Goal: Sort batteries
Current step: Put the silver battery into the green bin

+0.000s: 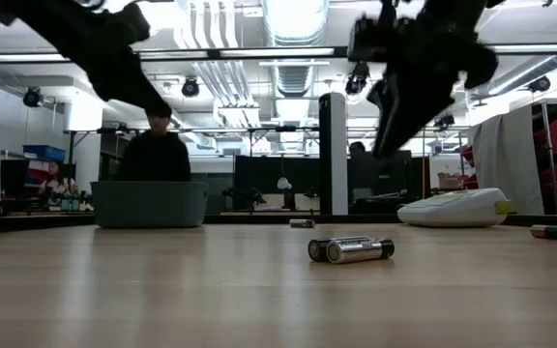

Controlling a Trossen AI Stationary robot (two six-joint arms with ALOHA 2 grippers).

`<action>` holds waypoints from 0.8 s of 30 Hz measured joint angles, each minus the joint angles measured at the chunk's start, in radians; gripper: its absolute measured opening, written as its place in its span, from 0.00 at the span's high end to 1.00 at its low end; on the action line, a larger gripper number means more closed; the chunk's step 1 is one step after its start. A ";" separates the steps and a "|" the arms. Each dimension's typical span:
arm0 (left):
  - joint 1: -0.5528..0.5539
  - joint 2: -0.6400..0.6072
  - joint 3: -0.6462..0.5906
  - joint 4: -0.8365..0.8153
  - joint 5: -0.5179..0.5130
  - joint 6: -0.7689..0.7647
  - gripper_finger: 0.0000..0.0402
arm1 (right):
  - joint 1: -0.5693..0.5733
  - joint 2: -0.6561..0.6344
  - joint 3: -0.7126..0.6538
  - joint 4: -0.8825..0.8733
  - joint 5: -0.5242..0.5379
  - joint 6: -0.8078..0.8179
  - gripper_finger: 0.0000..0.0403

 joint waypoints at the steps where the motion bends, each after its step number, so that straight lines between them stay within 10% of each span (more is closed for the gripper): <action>1: -0.029 -0.020 -0.015 0.008 -0.035 -0.005 0.82 | 0.008 0.000 0.006 0.018 -0.019 -0.005 0.67; 8: -0.115 -0.084 -0.065 0.078 -0.239 0.049 0.82 | 0.057 0.000 0.031 0.145 -0.071 -0.078 0.63; 24: -0.115 -0.056 -0.053 0.091 -0.245 0.056 0.82 | 0.119 0.127 0.031 0.333 -0.073 -0.146 0.54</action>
